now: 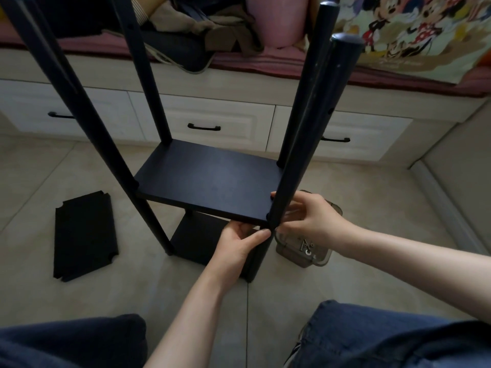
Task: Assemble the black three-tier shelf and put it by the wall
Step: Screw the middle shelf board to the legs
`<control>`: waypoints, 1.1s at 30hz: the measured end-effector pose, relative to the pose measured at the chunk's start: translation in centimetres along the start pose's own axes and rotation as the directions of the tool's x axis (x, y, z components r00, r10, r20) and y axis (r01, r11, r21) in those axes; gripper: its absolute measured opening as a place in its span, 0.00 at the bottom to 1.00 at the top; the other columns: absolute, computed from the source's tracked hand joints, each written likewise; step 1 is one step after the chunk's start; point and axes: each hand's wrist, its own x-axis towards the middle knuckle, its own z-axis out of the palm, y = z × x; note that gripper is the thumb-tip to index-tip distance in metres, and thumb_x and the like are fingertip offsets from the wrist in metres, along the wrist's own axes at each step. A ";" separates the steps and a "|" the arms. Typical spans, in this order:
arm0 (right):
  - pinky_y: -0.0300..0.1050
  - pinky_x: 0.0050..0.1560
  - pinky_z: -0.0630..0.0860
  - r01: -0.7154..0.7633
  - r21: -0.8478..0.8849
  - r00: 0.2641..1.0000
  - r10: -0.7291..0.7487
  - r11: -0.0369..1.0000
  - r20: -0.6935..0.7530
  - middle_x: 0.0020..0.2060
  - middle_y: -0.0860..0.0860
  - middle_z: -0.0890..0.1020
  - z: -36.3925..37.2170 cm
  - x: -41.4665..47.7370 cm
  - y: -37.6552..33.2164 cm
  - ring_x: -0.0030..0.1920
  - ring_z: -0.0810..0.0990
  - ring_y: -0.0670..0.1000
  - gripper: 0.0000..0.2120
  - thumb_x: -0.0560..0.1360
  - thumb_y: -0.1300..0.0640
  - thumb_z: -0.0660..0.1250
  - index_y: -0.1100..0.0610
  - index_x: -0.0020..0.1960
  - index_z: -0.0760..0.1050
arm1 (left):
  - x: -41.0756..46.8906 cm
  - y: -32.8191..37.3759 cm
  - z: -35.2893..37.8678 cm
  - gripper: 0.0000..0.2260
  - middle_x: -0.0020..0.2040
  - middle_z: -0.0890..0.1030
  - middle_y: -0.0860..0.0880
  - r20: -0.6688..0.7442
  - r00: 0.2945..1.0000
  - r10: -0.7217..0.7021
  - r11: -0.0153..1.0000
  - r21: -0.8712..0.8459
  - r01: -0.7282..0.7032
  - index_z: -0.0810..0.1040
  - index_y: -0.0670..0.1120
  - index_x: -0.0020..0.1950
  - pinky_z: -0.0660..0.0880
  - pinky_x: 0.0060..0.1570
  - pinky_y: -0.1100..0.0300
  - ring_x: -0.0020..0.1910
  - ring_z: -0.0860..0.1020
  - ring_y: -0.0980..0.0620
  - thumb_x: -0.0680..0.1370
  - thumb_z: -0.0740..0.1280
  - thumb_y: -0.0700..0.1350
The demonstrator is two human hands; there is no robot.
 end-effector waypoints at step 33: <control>0.61 0.57 0.80 -0.381 0.540 0.906 0.188 0.750 0.378 0.56 0.62 0.83 -1.3 4.2 3.0 0.54 0.84 0.62 0.22 0.80 0.51 0.67 0.62 0.69 0.70 | 1.1 4.5 1.1 0.27 0.63 0.73 0.55 0.360 0.814 0.455 0.185 0.856 -0.482 0.77 0.50 0.66 0.74 0.64 0.40 0.65 0.74 0.50 0.69 0.80 0.47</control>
